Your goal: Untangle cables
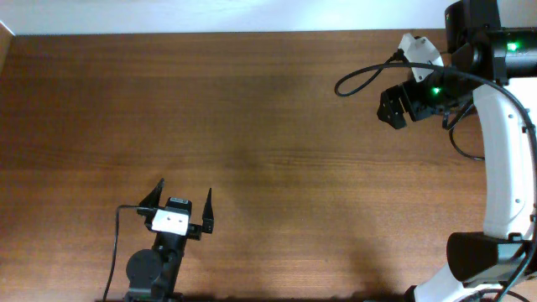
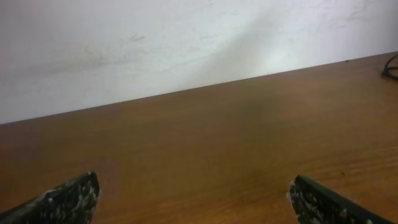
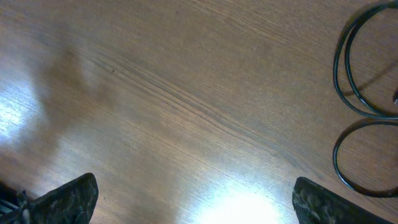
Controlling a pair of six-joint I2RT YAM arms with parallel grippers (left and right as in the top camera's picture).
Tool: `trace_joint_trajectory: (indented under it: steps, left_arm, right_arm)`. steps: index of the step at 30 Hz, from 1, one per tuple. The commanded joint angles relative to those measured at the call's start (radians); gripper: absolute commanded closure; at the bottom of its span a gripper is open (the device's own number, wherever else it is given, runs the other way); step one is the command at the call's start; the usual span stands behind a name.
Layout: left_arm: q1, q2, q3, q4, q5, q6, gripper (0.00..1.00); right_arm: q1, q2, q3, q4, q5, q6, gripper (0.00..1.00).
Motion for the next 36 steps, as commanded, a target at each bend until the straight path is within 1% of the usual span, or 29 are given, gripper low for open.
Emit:
trace_joint_trajectory:
  steps: [1, 8, 12, 14, 16, 18, 19, 21, 23, 25, 26, 27, 29, 30, 31, 33, 35, 36]
  left_arm:
    - [0.008, -0.006, -0.001, -0.01, -0.011, 0.02, 0.01]
    - [0.008, -0.006, -0.001, -0.009, -0.011, 0.02, 0.01]
    - [0.008, -0.006, -0.001, -0.009, -0.011, 0.02, 0.01]
    - [0.008, -0.006, -0.001, -0.009, -0.011, 0.02, 0.01]
    - [0.008, -0.006, -0.001, -0.009, -0.011, 0.02, 0.01]
    - [0.008, -0.006, -0.001, -0.009, -0.011, 0.02, 0.01]
    - [0.008, -0.006, -0.001, -0.009, -0.011, 0.02, 0.01]
    - [0.008, -0.006, -0.001, -0.009, -0.011, 0.02, 0.01]
    - [0.008, -0.006, -0.001, -0.009, -0.011, 0.02, 0.01]
    - [0.008, -0.006, -0.001, -0.009, -0.011, 0.02, 0.01]
    - [0.008, -0.006, -0.001, -0.009, -0.011, 0.02, 0.01]
    - [0.008, -0.006, -0.001, -0.009, -0.011, 0.02, 0.01]
    - [0.008, -0.006, -0.001, -0.009, -0.011, 0.02, 0.01]
    - [0.008, -0.006, -0.001, -0.009, -0.011, 0.02, 0.01]
    - [0.008, -0.006, -0.001, -0.009, -0.011, 0.02, 0.01]
    - [0.008, -0.006, -0.001, -0.009, -0.011, 0.02, 0.01]
    - [0.008, -0.006, -0.001, -0.009, -0.011, 0.02, 0.01]
    - [0.008, -0.006, -0.001, -0.009, -0.011, 0.02, 0.01]
  right_arm:
    - [0.006, -0.013, 0.002, 0.001, -0.016, 0.007, 0.01]
    - [0.006, -0.013, 0.002, 0.001, -0.016, 0.007, 0.01]
    - [0.006, -0.05, 0.002, 0.004, -0.008, 0.006, 0.01]
    - [0.006, -0.085, 0.002, 0.037, -0.039, 0.007, 0.01]
    - [0.006, -0.143, -0.001, 0.162, -0.114, 0.007, 0.01]
    - [0.006, -0.223, -0.051, 0.221, -0.132, 0.007, 0.01]
    - [0.006, -0.32, -0.187, 0.313, -0.148, 0.008, 0.01]
    - [0.006, -0.43, -0.369, 0.442, -0.175, 0.008, 0.01]
    - [0.006, -0.653, -0.725, 0.718, -0.192, 0.007, 0.01]
    - [0.006, -0.787, -0.944, 0.924, -0.192, 0.007, 0.01]
    - [0.006, -0.902, -1.132, 1.117, -0.192, 0.008, 0.01]
    - [0.006, -0.945, -1.204, 1.187, -0.192, 0.008, 0.01]
    - [0.006, -1.09, -1.418, 1.38, -0.193, 0.011, 0.01]
    - [0.006, -1.143, -1.502, 1.469, -0.193, 0.052, 0.01]
    - [0.006, -1.221, -1.625, 1.595, -0.196, 0.094, 0.01]
    - [0.006, -1.361, -1.826, 1.779, -0.195, 0.094, 0.01]
    - [0.006, -1.455, -1.944, 1.854, -0.199, 0.094, 0.01]
    - [0.006, -1.499, -1.992, 1.854, -0.199, 0.094, 0.01]
